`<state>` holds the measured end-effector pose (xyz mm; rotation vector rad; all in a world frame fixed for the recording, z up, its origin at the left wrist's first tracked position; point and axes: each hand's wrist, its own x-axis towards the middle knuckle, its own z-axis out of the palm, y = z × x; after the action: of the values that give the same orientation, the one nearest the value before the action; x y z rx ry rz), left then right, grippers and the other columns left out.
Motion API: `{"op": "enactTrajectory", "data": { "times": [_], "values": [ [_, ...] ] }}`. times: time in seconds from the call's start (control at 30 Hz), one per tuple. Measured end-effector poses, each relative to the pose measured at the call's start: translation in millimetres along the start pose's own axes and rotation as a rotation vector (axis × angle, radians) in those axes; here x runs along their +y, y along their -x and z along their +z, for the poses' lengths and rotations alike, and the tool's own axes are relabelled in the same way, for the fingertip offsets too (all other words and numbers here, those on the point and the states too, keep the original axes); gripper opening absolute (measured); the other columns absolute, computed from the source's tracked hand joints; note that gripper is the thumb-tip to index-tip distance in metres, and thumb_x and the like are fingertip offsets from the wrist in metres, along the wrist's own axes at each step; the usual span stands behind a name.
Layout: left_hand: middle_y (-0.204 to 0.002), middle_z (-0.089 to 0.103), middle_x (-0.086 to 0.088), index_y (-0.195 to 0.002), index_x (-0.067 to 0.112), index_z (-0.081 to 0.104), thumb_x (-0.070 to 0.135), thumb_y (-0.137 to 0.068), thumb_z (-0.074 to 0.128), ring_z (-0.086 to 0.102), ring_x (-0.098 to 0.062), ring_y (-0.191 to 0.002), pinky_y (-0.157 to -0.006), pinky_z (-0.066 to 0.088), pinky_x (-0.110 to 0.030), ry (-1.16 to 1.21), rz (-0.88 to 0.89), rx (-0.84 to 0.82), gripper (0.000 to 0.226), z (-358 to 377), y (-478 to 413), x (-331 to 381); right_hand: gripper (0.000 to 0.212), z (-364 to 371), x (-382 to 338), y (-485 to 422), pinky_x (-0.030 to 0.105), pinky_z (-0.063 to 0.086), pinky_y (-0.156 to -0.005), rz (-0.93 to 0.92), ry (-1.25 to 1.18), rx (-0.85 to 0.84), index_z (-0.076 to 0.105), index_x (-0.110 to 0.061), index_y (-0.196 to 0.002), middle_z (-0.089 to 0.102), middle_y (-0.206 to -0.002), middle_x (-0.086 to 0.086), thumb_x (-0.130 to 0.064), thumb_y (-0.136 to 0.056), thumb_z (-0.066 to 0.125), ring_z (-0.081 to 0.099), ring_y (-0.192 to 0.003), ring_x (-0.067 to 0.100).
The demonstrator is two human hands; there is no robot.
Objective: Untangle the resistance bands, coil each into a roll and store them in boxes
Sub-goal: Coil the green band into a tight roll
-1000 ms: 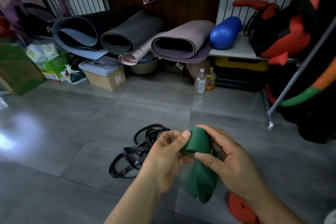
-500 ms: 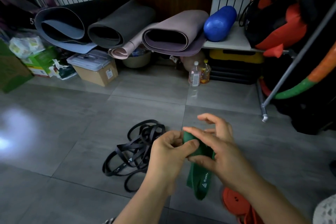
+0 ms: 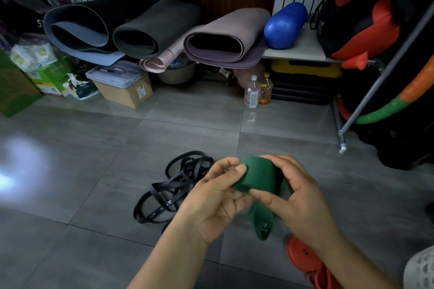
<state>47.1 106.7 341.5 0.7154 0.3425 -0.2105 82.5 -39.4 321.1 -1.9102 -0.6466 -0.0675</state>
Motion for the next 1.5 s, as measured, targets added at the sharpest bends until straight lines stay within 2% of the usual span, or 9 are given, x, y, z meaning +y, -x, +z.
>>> {"op": "enactTrajectory", "data": {
  "times": [0.27,0.43,0.67,0.87,0.97,1.1,1.23,1.4,1.5],
  "values": [
    [-0.096,0.065,0.007,-0.118,0.022,0.054,0.025,-0.089,0.056,0.062,-0.007,-0.081,-0.080,0.052,-0.023,-1.079,0.346,0.237,0.030,-4.1,-2.5,-12.4,0.042,-15.2,-8.4,-8.3,0.010,0.034,-0.076,-0.005,0.410,-0.204,0.056,-0.022,-0.115,0.045,-0.095,-0.019,-0.039,-0.077,0.066,0.045,-0.090,-0.002],
    [-0.091,0.072,-0.001,-0.101,0.013,0.063,0.023,-0.081,0.067,0.068,-0.009,-0.084,-0.075,0.055,-0.022,-1.012,0.290,0.164,0.023,3.9,-1.2,-19.0,0.045,-1.1,-6.7,-6.0,0.016,0.035,-0.081,-0.108,0.537,-0.161,0.057,-0.014,-0.108,0.054,-0.097,-0.004,-0.025,-0.064,0.063,0.044,-0.091,0.007],
    [-0.081,0.068,-0.009,-0.096,0.005,0.059,0.010,-0.084,0.061,0.068,-0.016,-0.071,-0.067,0.056,-0.028,-0.499,0.170,0.189,0.013,8.4,-2.6,-15.8,0.079,-7.1,-0.6,-5.3,0.026,0.025,-0.097,-0.124,0.545,-0.073,0.028,-0.036,-0.135,0.029,-0.124,-0.011,-0.067,-0.065,0.047,0.025,-0.117,0.009],
    [-0.095,0.066,-0.020,-0.108,-0.008,0.056,0.014,-0.083,0.059,0.066,-0.024,-0.079,-0.059,0.054,-0.027,-0.272,0.073,0.129,0.033,5.7,-2.9,-11.5,0.059,-5.0,-4.0,-4.9,0.014,0.040,-0.089,0.101,0.067,-0.150,0.041,-0.053,-0.110,0.052,-0.110,-0.028,-0.064,-0.056,0.060,0.047,-0.107,-0.005],
    [-0.093,0.066,-0.013,-0.107,0.004,0.058,0.020,-0.087,0.057,0.065,-0.020,-0.076,-0.068,0.055,-0.033,-0.412,0.090,0.064,0.026,3.1,0.0,-8.6,0.060,-10.6,-7.5,-7.4,0.019,0.044,-0.090,0.099,0.066,-0.125,0.053,-0.039,-0.112,0.059,-0.104,-0.025,-0.051,-0.058,0.074,0.054,-0.103,0.000],
    [-0.107,0.055,0.010,-0.121,0.040,0.048,0.031,-0.085,0.058,0.060,-0.011,-0.090,-0.081,0.054,-0.034,-1.170,0.310,0.051,0.038,-9.5,-1.1,-5.1,0.055,-20.4,-11.0,-11.1,0.022,0.039,-0.086,0.089,0.381,-0.214,0.054,-0.025,-0.120,0.049,-0.096,-0.026,-0.036,-0.069,0.074,0.049,-0.099,0.004],
    [-0.090,0.062,0.009,-0.102,0.044,0.056,0.014,-0.071,0.076,0.061,-0.010,-0.072,-0.073,0.052,-0.023,-1.213,0.319,-0.068,0.048,-7.3,1.5,7.6,0.058,-21.9,-14.0,-13.8,0.020,0.037,-0.086,0.071,0.447,-0.331,0.049,-0.028,-0.124,0.046,-0.102,-0.024,-0.036,-0.072,0.072,0.047,-0.100,0.002],
    [-0.070,0.068,-0.005,-0.094,0.034,0.064,0.015,-0.066,0.080,0.060,-0.029,-0.066,-0.070,0.050,-0.038,-0.980,0.350,-0.107,0.037,-4.5,7.9,15.9,0.065,-32.2,-14.3,-15.9,0.017,0.046,-0.088,0.218,-0.071,-0.244,0.052,-0.050,-0.100,0.062,-0.104,-0.017,-0.041,-0.045,0.085,0.055,-0.103,-0.005],
    [-0.078,0.072,-0.001,-0.096,0.025,0.066,0.006,-0.067,0.069,0.065,-0.015,-0.070,-0.067,0.053,-0.022,-0.715,0.382,-0.192,0.035,-1.5,10.3,14.0,0.065,-29.5,-10.3,-14.7,0.013,0.047,-0.085,0.190,-0.402,-0.213,0.061,-0.049,-0.098,0.065,-0.109,-0.017,-0.051,-0.037,0.084,0.059,-0.105,0.000]
  ]
}}
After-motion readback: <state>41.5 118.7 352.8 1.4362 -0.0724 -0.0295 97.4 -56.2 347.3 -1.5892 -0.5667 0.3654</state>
